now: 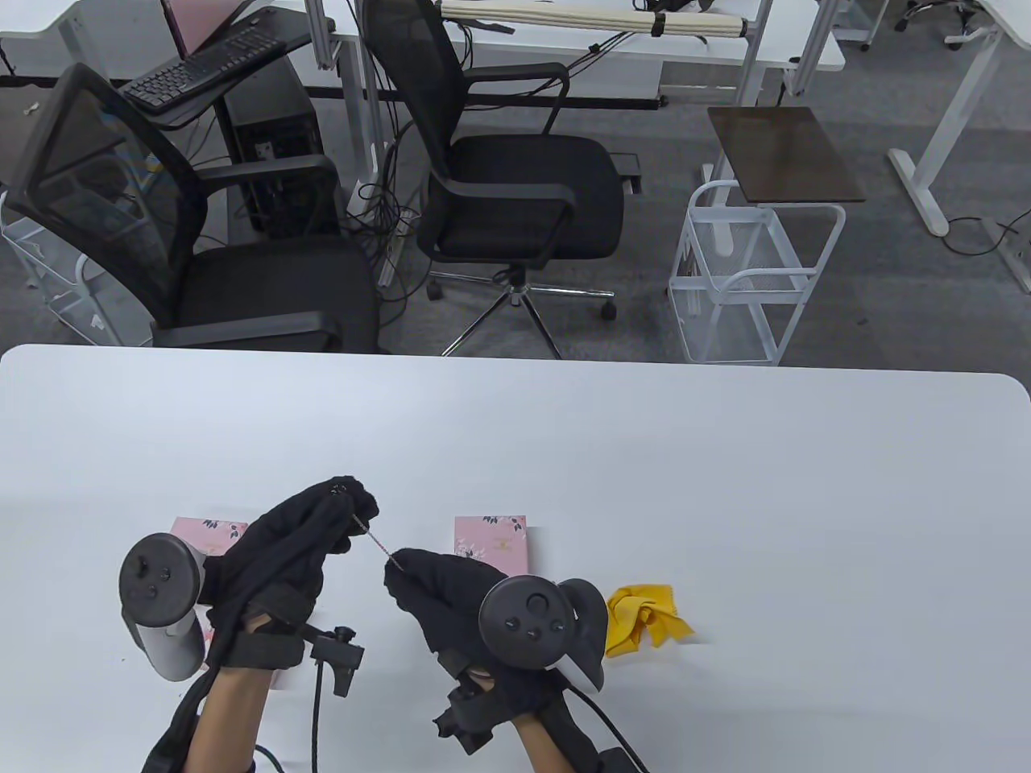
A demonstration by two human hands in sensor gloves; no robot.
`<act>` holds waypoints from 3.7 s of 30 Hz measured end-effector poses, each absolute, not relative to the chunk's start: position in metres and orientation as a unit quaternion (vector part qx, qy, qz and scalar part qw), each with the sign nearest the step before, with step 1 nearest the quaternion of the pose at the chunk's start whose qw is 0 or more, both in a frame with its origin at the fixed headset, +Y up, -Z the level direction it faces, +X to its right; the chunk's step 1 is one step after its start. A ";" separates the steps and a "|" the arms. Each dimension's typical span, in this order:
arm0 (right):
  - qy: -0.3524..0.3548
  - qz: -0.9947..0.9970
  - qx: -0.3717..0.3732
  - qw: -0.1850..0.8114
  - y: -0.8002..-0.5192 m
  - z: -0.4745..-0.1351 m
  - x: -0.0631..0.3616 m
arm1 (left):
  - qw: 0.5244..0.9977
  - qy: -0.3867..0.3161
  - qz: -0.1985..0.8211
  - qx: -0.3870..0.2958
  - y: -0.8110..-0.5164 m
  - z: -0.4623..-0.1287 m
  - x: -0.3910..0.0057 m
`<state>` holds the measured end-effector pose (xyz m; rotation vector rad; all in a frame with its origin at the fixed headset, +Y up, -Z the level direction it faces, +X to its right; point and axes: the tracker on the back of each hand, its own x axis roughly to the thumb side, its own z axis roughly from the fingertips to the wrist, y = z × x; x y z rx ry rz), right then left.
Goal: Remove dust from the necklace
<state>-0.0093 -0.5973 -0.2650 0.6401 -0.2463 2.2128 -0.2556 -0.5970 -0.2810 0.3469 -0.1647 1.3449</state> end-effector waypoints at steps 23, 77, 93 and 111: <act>-0.073 0.897 0.250 0.357 -0.602 -0.268 -0.014 | 0.768 -0.090 0.613 0.165 -0.593 -0.277 -0.256; 0.168 0.980 -0.106 -0.030 -0.748 -0.333 0.139 | 0.765 -0.190 0.587 0.186 -0.568 -0.251 -0.236; -0.008 0.932 0.026 0.361 -0.686 -0.317 0.105 | 0.771 -0.175 0.584 0.185 -0.568 -0.253 -0.239; -0.092 0.758 0.252 0.594 -0.594 -0.280 0.002 | 0.796 -0.128 0.565 0.175 -0.578 -0.264 -0.242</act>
